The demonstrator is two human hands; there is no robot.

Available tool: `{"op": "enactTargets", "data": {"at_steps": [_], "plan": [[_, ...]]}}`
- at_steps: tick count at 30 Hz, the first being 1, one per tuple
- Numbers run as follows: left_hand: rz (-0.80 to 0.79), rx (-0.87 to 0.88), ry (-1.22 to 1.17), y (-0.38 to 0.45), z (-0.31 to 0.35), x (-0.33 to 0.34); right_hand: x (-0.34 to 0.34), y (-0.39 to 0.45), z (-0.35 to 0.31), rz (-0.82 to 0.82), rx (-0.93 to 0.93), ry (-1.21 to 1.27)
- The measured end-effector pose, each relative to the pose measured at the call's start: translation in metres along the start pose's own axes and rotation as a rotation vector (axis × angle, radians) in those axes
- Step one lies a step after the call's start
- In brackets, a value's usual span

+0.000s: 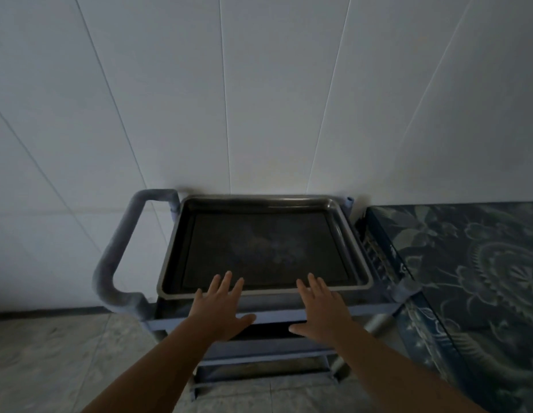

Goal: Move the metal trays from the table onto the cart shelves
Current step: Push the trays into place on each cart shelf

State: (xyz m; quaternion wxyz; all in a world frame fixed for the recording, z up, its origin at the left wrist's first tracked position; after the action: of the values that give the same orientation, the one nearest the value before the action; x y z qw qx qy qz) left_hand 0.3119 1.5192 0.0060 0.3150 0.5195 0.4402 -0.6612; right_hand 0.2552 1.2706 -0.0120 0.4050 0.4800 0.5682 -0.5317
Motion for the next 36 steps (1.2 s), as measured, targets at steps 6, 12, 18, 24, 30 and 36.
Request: {"op": "enactTargets", "data": {"at_steps": [6,12,18,24,30,36], "plan": [[-0.120,-0.006,-0.007,0.025,-0.017,0.038,0.021,0.032,0.019,-0.121,-0.018,-0.014],[-0.084,-0.043,-0.060,0.026,-0.018,0.055,0.035,0.035,0.025,-0.062,-0.053,-0.014],[-0.070,-0.039,-0.082,0.025,-0.019,0.055,0.033,0.035,0.025,-0.082,-0.049,-0.003],[-0.067,-0.014,-0.050,0.011,-0.019,0.064,0.034,0.019,0.021,-0.065,-0.037,-0.002],[-0.052,0.006,-0.056,-0.015,-0.016,0.074,0.037,-0.006,0.014,-0.087,0.008,0.033],[-0.070,-0.006,-0.055,-0.031,-0.012,0.075,0.036,-0.027,0.012,-0.149,0.006,-0.015]]}}
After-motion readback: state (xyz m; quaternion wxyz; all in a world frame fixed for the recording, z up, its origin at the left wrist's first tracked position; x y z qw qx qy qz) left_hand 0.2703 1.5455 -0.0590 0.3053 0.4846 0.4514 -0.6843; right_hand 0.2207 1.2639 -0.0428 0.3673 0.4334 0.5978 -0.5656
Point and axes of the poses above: each hand's wrist, its own y-axis towards the middle knuckle, its own x-axis out of the palm, z = x × y, the point moved 3 cm from there along y, towards the middle knuckle, and after that the axes turned 7 degrees about z, right-handed, at the moved point
